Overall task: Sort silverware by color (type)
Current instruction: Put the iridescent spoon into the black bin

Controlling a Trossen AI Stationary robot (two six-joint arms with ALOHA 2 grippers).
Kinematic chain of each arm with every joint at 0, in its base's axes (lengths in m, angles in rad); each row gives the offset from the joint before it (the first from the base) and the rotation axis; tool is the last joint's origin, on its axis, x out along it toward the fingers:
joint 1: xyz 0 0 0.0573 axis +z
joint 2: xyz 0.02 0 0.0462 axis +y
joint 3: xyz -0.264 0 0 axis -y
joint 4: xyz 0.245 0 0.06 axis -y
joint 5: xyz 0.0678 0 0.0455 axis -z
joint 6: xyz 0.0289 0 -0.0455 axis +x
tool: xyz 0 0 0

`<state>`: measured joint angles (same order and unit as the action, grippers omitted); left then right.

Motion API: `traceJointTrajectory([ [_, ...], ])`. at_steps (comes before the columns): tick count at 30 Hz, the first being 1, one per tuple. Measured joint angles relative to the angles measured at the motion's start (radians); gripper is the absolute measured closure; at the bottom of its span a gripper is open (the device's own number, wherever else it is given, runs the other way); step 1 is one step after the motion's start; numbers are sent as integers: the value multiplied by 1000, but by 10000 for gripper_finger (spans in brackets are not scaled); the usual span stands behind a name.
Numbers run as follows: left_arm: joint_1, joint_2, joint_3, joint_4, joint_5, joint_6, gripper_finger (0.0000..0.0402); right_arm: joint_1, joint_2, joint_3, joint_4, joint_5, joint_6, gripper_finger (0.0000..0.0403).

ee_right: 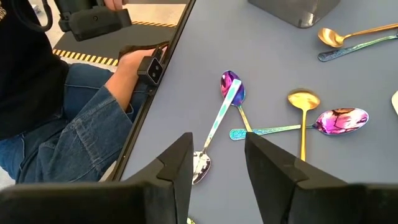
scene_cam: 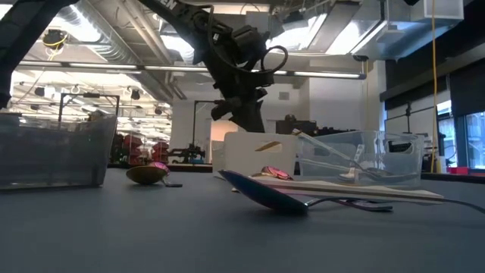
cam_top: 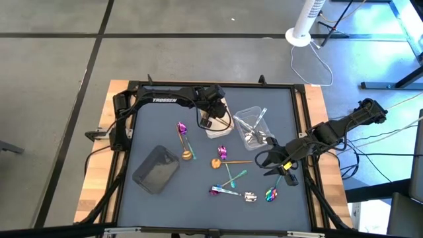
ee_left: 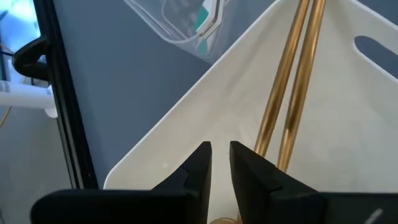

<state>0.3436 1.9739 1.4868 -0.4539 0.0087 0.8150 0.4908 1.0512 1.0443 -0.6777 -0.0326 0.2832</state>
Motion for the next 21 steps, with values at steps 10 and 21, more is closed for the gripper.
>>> traceJointTrajectory([
  [10, -27, -6, 1, 0, -1, 4, 349, 0, 0, 0, -3, 0, 0, 269],
  [21, -103, -111, 3, -10, -58, -1, 349, 0, 0, 0, -10, 0, -4, 269],
])
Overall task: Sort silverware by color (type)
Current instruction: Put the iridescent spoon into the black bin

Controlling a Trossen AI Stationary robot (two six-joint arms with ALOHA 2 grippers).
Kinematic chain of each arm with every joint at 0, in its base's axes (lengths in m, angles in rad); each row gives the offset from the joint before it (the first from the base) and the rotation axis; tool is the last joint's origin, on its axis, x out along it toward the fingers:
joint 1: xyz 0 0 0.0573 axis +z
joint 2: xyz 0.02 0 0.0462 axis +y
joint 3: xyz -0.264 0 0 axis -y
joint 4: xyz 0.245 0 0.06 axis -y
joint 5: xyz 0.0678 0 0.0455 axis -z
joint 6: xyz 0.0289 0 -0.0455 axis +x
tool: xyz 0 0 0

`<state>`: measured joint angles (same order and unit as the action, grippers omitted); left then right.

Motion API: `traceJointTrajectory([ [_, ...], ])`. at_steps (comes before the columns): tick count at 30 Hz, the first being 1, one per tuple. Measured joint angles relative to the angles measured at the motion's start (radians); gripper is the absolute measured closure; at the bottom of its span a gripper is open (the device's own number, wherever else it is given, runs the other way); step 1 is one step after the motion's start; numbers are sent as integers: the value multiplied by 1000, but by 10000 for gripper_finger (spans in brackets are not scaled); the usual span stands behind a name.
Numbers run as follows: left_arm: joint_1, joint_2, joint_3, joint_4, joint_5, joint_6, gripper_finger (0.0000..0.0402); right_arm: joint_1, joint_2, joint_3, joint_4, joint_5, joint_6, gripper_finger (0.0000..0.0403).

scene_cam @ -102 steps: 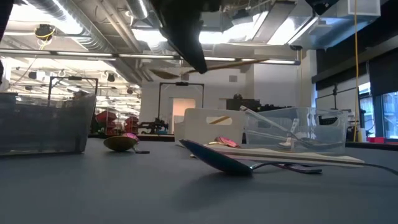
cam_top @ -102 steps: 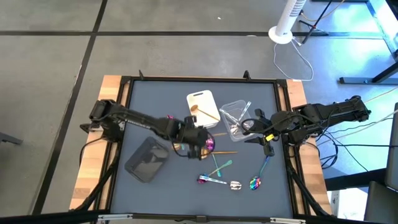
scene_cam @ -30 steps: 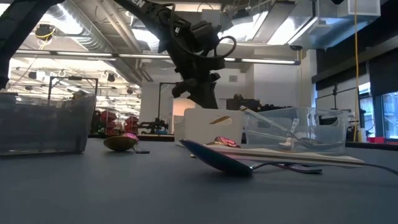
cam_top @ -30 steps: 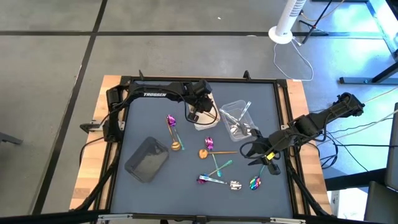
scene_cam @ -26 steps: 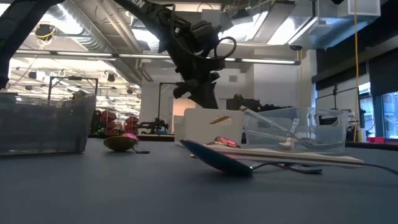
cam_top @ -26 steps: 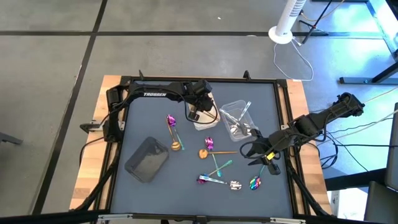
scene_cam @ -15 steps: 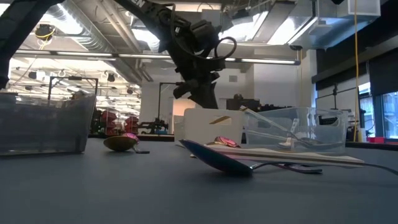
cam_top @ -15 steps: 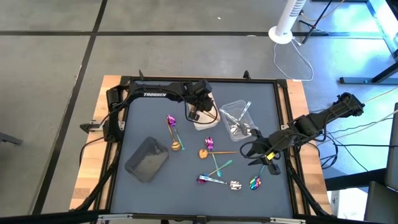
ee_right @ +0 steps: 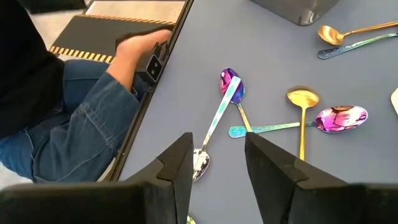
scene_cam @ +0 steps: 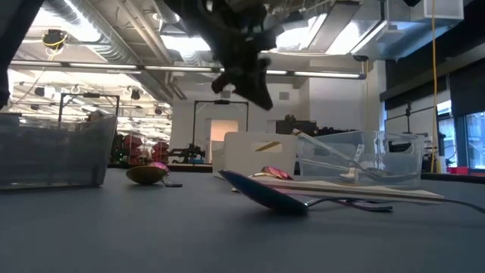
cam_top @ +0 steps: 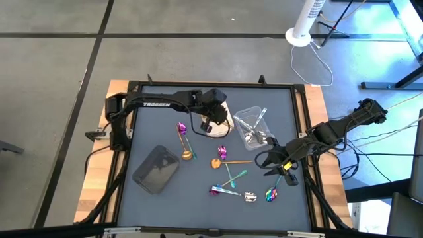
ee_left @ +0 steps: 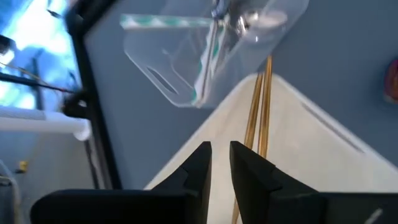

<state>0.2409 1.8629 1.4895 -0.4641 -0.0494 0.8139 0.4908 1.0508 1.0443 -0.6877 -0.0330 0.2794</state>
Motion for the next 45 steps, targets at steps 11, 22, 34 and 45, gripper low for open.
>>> traceJointTrajectory([
  [11, -88, -143, 1, -82, -21, -209, 349, 0, 0, 0, -52, -3, -56, 269],
  [22, -192, -211, 1, -262, -20, -561, 349, 0, 2, 0, -143, -30, -57, 269],
  [34, -335, -210, 1, -349, -84, -815, 349, 1, 89, 0, -259, -66, -59, 269],
  [45, -498, -209, 1, -500, -238, -1020, 349, 69, 151, -1, -335, -40, -77, 269],
])
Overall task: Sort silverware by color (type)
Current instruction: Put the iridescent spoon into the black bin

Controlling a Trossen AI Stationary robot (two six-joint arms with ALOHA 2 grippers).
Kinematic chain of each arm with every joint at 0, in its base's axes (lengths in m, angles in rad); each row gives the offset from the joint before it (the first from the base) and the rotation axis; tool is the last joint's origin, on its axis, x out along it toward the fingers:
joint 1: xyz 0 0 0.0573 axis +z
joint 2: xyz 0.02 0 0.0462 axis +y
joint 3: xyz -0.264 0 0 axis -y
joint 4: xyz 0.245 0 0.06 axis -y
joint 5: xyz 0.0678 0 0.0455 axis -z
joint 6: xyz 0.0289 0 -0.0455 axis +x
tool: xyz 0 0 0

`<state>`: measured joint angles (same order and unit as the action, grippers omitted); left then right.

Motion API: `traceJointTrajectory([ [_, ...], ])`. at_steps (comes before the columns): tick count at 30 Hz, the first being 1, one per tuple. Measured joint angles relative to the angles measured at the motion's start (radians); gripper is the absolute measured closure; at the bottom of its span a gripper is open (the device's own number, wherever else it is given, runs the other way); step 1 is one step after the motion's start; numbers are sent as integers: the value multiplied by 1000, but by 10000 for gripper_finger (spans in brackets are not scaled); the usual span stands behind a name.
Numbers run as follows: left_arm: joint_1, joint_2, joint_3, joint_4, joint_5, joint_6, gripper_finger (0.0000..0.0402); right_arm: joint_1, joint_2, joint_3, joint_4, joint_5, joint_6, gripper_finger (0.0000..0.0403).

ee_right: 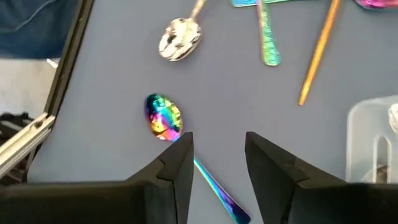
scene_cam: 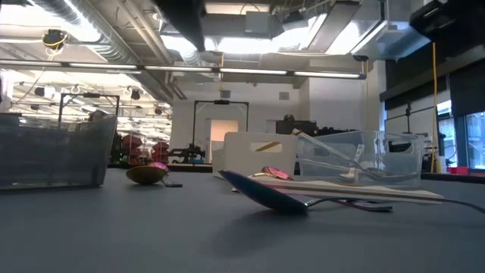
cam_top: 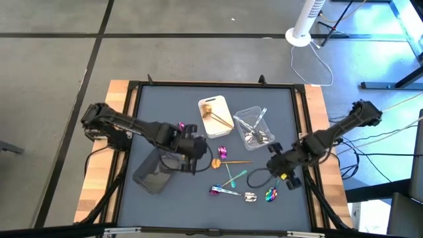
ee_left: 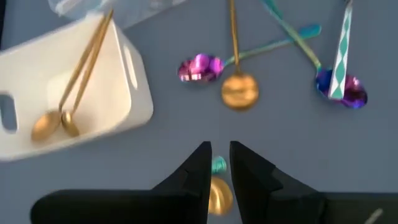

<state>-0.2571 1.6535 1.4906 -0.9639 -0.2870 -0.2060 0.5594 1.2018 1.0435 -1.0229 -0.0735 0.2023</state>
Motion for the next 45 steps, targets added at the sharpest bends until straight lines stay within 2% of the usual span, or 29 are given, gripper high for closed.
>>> traceJointTrajectory([
  [7, -106, 0, 0, -20, -112, -126, 349, 142, 1, 0, 2, 139, 59, 269],
  [15, -193, 0, 0, -8, -142, -262, 349, 230, 0, -14, 25, 223, 109, 269],
  [23, -246, 0, -1, 4, -213, -317, 349, 246, 0, -217, 231, 194, 112, 269],
  [33, -252, 0, -1, 38, -222, -318, 349, 245, 0, -407, 348, 120, 190, 269],
  [45, -252, 1, -1, 38, -227, -342, 349, 245, 0, -521, 500, 99, 193, 269],
])
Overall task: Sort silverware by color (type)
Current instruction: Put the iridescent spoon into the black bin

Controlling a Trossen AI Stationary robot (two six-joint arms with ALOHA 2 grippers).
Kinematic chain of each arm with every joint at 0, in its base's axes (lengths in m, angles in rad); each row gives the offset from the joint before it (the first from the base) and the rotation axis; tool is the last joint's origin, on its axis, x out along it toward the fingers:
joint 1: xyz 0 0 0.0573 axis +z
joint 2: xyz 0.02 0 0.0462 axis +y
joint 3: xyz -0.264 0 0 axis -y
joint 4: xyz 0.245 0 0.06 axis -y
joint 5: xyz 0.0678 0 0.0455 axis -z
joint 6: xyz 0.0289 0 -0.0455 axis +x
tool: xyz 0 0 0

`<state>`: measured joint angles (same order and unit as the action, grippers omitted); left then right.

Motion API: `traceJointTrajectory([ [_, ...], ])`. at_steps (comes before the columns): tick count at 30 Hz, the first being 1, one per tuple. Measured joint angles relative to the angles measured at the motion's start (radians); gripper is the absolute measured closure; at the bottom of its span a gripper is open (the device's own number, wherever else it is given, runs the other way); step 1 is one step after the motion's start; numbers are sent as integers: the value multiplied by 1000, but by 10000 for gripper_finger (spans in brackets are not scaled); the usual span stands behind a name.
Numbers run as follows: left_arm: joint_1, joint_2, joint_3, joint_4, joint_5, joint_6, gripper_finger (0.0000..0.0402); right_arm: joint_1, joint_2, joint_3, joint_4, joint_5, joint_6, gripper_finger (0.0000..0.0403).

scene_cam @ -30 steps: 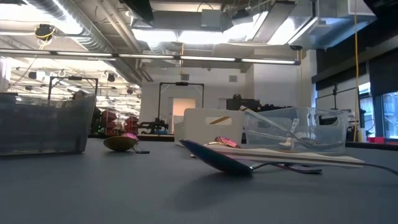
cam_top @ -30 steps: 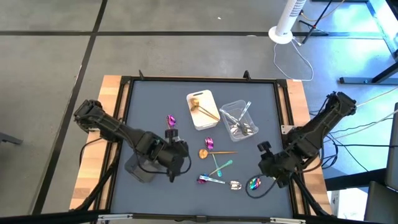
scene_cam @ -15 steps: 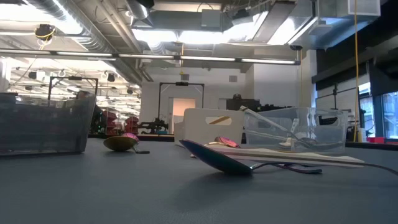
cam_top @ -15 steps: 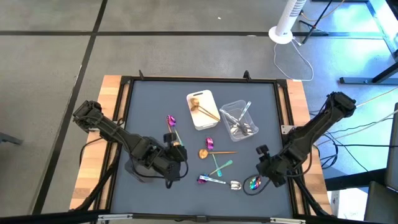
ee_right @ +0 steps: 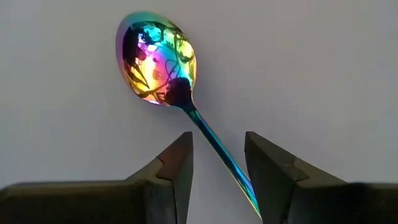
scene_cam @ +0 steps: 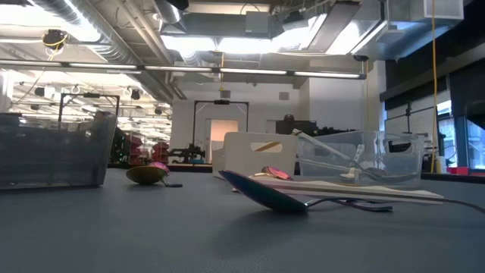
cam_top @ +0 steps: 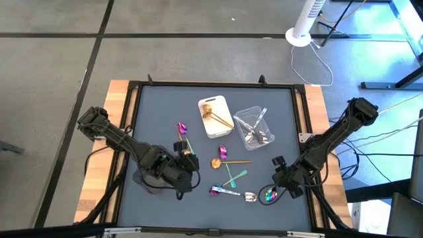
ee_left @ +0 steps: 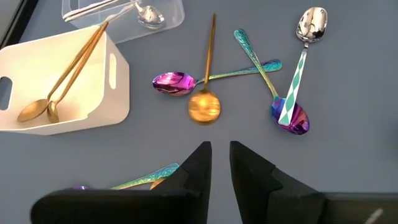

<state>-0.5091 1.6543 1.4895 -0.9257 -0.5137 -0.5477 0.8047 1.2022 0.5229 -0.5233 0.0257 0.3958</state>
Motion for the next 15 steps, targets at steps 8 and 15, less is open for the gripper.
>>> traceJointTrajectory([
  [8, 0, 0, 0, 9, 0, -1, 349, 0, 0, -67, 76, -15, 0, 269],
  [15, 0, 0, 0, 23, -1, -1, 349, 0, -2, -92, 93, -12, -11, 269],
])
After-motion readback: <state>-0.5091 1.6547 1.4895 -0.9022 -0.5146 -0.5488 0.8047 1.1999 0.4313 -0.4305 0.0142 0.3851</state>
